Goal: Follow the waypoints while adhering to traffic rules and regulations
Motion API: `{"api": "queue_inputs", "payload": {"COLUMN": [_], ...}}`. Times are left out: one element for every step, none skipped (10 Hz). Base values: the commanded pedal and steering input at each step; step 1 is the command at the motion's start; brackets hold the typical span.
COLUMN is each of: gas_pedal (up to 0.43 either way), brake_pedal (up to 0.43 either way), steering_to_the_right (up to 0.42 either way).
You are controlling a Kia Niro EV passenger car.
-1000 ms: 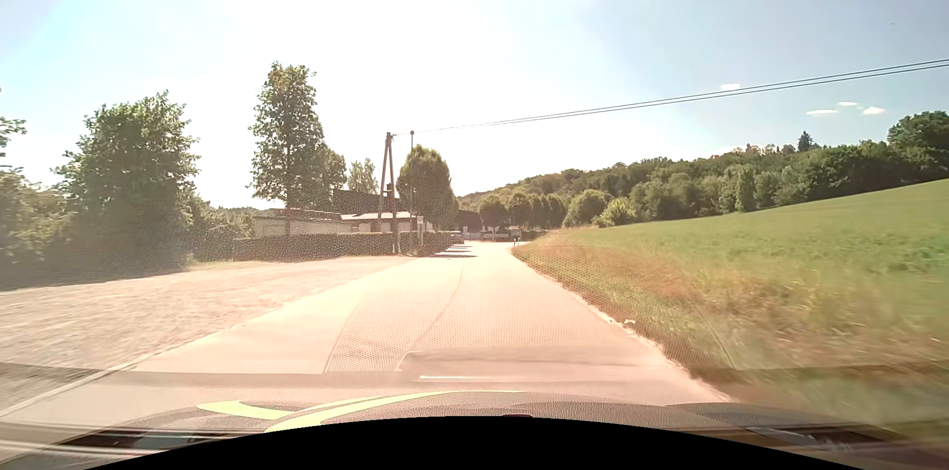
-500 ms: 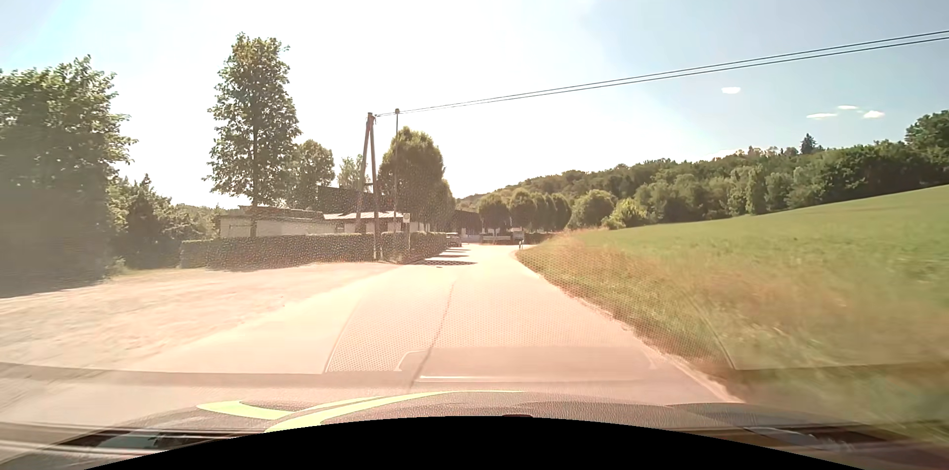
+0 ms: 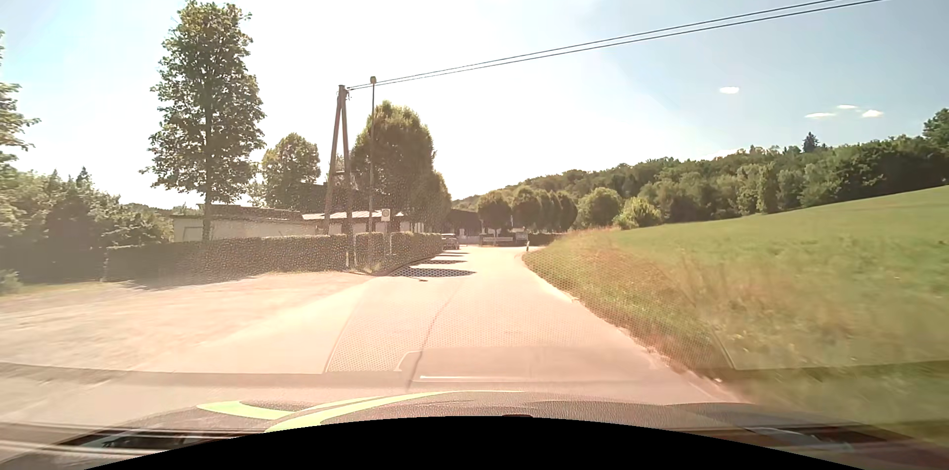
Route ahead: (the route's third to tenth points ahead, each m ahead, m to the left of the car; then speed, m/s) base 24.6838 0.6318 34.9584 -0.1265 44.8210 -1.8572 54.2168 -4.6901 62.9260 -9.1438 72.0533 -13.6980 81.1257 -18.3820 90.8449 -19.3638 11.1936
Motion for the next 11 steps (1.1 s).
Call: {"api": "queue_inputs", "payload": {"gas_pedal": [0.000, 0.000, 0.000, 0.000, 0.000, 0.000, 0.000, 0.000, 0.000, 0.000, 0.000], "brake_pedal": [0.000, 0.000, 0.000, 0.000, 0.000, 0.000, 0.000, 0.000, 0.000, 0.000, 0.000], "steering_to_the_right": [0.000, 0.000, 0.000, 0.000, 0.000, 0.001, 0.004, 0.006, 0.006, 0.006, 0.006]}}
